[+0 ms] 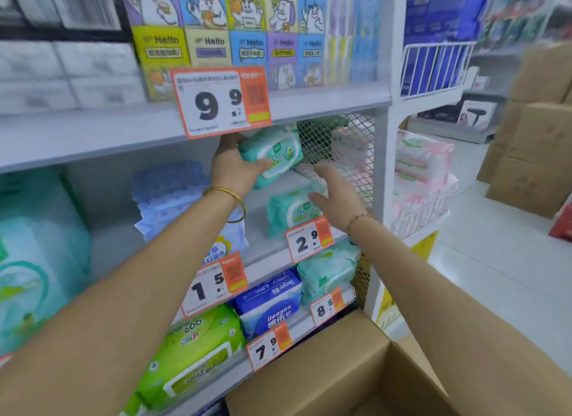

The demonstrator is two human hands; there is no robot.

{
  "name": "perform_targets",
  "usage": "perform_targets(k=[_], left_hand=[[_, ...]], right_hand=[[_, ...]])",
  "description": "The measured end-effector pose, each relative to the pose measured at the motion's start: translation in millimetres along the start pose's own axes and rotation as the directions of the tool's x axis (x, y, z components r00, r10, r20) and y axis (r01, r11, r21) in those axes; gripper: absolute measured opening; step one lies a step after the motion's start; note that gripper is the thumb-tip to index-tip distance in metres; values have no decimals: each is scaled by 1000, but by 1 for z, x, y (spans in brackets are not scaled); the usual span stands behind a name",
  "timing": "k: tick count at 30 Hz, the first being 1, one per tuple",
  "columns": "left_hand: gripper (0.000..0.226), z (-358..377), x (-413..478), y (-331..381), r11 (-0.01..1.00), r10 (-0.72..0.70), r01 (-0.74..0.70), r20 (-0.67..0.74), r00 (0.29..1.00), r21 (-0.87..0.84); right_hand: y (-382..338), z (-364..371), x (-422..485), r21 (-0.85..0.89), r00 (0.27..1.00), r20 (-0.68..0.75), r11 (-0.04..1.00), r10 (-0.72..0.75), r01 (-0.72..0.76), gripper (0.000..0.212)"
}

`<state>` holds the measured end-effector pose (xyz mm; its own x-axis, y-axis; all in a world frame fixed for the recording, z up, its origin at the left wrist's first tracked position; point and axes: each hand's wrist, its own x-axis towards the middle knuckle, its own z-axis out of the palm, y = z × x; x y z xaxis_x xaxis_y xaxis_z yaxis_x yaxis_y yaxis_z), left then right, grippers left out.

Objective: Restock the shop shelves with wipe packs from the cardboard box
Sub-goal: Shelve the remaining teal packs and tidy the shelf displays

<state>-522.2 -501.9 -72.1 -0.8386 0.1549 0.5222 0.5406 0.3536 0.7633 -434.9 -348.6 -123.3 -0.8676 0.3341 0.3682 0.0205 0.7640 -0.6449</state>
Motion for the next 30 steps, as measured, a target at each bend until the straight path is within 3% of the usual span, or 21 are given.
perform_targets(k=[6,12,16,18,20,22,25,27,30], left_hand=[[44,22,5,-25,953,-128,37,290,949,299],[32,31,16,-27,932,-282,105,514,810,347],[15,37,15,-23,923,-377,242,565,734,301],[21,39,13,-22,916,-389,233,576,719,327],[28,38,10,-19,890,-357,89,562,746,448],[39,35,0,-15,845,-216,-95,498,840,526],[43,22,-53,-3,894,206,-320,349,914,312],[43,14,-111,-4,872,402,-459,286,870,169],[44,12,-195,-35,841,415,-527,477,775,124]], right_hand=[[9,25,-6,88,995,-67,994,78,-72,62],[10,35,-7,104,986,-152,993,62,-47,70],[11,38,-7,88,983,-164,994,77,-63,74],[11,37,-8,95,985,-150,993,82,-68,75],[10,34,-10,115,985,-141,990,95,-79,76],[10,30,-17,157,981,-163,984,109,-83,73],[14,26,-44,255,960,-259,966,109,-41,66],[25,31,-77,305,935,-334,952,119,-12,57],[58,56,-137,306,930,-302,945,211,-115,49]])
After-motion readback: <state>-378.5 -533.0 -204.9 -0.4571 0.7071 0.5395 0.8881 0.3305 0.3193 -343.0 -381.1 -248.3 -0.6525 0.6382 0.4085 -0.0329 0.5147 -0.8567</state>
